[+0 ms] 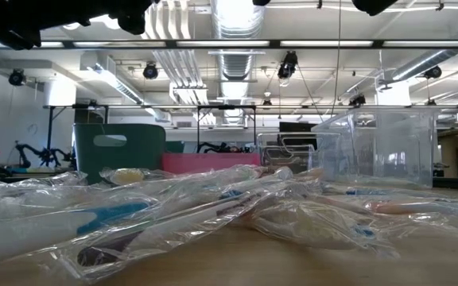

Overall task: Pick & Place Toothbrushes
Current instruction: Put the blue toothbrush into the red bin

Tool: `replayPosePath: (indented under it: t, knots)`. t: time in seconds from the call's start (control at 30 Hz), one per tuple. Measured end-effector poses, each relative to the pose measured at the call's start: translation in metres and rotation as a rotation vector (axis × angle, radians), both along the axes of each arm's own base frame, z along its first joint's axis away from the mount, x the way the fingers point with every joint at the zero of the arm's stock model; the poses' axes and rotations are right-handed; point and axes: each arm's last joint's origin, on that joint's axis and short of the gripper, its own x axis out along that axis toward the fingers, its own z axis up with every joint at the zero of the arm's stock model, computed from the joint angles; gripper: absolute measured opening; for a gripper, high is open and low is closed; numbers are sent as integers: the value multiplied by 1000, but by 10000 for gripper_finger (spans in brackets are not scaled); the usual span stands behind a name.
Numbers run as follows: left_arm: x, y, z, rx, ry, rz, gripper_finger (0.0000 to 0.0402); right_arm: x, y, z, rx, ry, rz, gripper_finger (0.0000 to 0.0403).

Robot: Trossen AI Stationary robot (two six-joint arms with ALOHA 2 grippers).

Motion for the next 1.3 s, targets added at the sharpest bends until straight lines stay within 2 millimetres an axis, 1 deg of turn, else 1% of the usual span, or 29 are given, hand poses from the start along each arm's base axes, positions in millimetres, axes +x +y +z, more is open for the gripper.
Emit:
replayPosePath:
  t: [0.1,0.23,0.57,0.7,1.0,1.17,1.3]
  knots:
    - [0,0,0,0,0,0,62,1,-2,-1,-3,12,-4,169]
    - [0,0,0,0,0,1,62,1,-2,-1,-3,11,-2,142]
    - [0,0,0,-1,1,6,62,1,-2,-2,-9,25,2,44]
    - [0,0,0,-2,-1,6,62,2,-2,-3,-12,31,1,17]
    - [0,0,0,0,-1,1,62,2,-1,-3,-15,33,1,8]
    - [0,0,0,4,-2,-11,62,3,-1,-3,-39,25,66,8]
    - [0,0,0,3,-2,-10,62,4,-2,0,-38,19,70,8]
